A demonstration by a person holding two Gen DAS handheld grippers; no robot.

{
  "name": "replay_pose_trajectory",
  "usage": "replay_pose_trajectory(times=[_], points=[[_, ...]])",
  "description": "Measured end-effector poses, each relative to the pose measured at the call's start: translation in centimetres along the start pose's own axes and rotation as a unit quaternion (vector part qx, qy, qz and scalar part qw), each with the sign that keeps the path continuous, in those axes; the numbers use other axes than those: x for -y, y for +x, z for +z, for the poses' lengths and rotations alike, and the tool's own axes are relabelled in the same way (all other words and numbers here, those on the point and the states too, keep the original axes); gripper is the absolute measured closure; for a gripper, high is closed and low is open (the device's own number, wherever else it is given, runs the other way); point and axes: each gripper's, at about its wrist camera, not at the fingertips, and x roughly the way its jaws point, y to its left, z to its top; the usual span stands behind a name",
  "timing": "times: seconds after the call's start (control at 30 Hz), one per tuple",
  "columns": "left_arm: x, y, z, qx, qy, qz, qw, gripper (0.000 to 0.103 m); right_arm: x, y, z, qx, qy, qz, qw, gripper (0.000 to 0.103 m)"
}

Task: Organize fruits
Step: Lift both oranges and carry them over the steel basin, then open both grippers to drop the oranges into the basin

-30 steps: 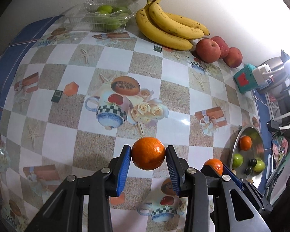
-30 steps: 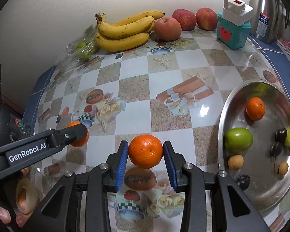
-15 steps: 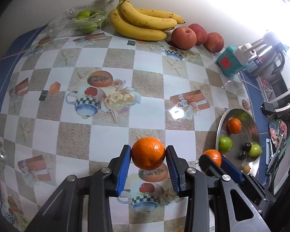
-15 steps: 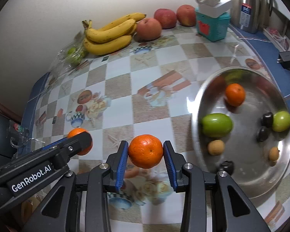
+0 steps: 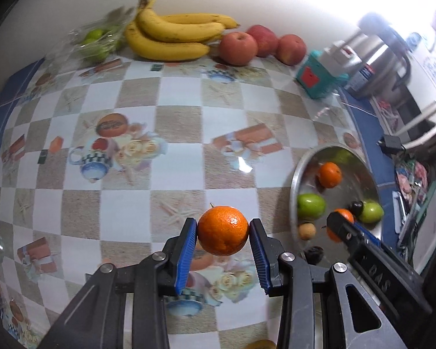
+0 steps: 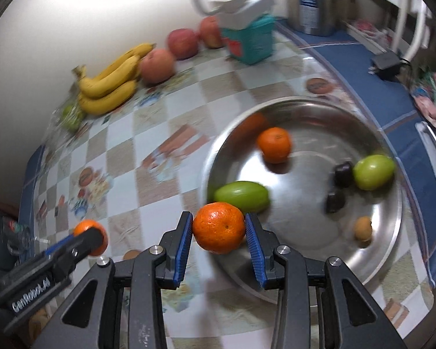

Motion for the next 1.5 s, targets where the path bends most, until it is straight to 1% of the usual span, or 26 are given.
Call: replay_pose_trajectory(times=[0.3,0.5,0.73,0.93,1.1,1.23,1.5], points=[[4.5,0.9,-0.8,-0.010,0.050,-0.025,0.9984,0.063,6.0,-1.2,1.3,0.008,0.078,-0.017,0.997,0.064],[6.9,2.0,-1.3,-0.017,0.082,-0.037,0.9958,0.063,8.4,-1.5,1.4,0.009,0.111,-0.018,0.994,0.064],[8.2,3.0,-1.4,-0.015,0.102,-0.044,0.9937,0.063,9.0,-1.4,1.6,0.008,0.118,-0.012,0.993,0.064],[8.8,4.0,-1.3,-0.011,0.112,-0.054,0.9922,0.063,8.9,-0.3,1.4,-0.011,0.116,-0.010,0.993,0.064],[9.1,4.5,-1.2,-0.002,0.119,-0.062,0.9910,0.063,9.0,0.9,0.9,-0.037,0.127,0.001,0.991,0.064],[9.4,4.8,-1.2,0.004,0.127,-0.065,0.9898,0.063,9.2,1.3,0.7,-0.046,0.135,0.002,0.990,0.064],[9.5,5.1,-1.2,0.003,0.131,-0.067,0.9891,0.062,10.0,1.9,0.3,-0.061,0.153,0.007,0.986,0.064]])
